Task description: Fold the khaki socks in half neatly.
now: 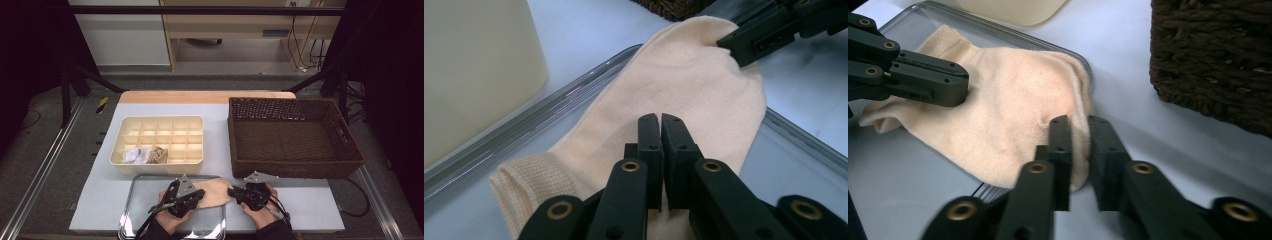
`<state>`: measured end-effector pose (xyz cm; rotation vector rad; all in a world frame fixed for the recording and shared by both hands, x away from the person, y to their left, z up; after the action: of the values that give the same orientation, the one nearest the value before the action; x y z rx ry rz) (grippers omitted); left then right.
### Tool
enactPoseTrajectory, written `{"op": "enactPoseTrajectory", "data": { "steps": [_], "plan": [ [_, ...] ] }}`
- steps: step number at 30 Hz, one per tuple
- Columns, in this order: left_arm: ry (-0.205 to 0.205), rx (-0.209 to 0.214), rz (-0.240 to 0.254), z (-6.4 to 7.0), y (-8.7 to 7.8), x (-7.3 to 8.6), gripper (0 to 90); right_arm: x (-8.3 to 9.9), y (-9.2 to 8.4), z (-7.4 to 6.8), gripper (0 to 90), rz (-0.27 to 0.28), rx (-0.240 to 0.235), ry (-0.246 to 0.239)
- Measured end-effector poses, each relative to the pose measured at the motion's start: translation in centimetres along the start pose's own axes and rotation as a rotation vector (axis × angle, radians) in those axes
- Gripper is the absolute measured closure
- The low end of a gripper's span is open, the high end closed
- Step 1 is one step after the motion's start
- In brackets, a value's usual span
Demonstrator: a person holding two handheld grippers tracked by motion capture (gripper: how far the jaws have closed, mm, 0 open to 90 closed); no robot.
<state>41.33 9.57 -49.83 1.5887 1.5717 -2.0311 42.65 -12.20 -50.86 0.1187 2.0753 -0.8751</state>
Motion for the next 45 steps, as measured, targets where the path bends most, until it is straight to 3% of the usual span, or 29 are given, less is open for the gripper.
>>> {"op": "enactPoseTrajectory", "data": {
  "steps": [7,14,22,26,33,35,40,45],
  "plan": [
    [-0.004,-0.002,0.0,0.1,0.0,0.1,87.4,-0.9,-1.4,-0.5,86.6,0.047,-0.049,0.013],
    [-0.013,-0.002,-0.006,0.0,0.0,0.0,88.5,-2.3,-2.3,-2.4,86.7,0.074,-0.115,-0.047],
    [-0.029,-0.004,-0.011,-0.1,0.1,0.0,89.7,-2.9,-2.8,-3.8,87.0,0.074,-0.192,-0.066],
    [-0.036,-0.008,-0.006,-0.1,0.0,0.0,89.8,-2.8,-2.7,-4.2,87.1,0.055,-0.223,-0.052],
    [-0.033,-0.003,0.05,-0.1,-1.0,-1.0,89.3,-2.4,-2.4,-3.2,86.9,0.051,-0.148,-0.017],
    [-0.022,-0.011,0.038,-0.1,-0.8,-1.0,89.1,-2.2,-2.1,-3.0,86.9,0.042,-0.149,0.002],
    [-0.015,-0.019,-0.014,-0.2,0.4,-0.5,89.8,-2.5,-2.3,-3.7,87.0,0.065,-0.218,-0.001],
    [-0.022,-0.013,-0.014,0.0,0.6,-0.5,89.9,-2.9,-2.5,-4.4,87.1,0.109,-0.338,0.035]
  ]
}}
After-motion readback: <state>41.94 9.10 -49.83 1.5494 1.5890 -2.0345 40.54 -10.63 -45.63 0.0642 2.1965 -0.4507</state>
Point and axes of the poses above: each handheld gripper's, and its own axes: y roughly forward along the jaws, x roughly out of its underside, z roughly to its right, the point moved 3 cm from there along y, roughly forward along the jaws, and after that the axes turned 11 degrees about -x, right-handed, at the moved point
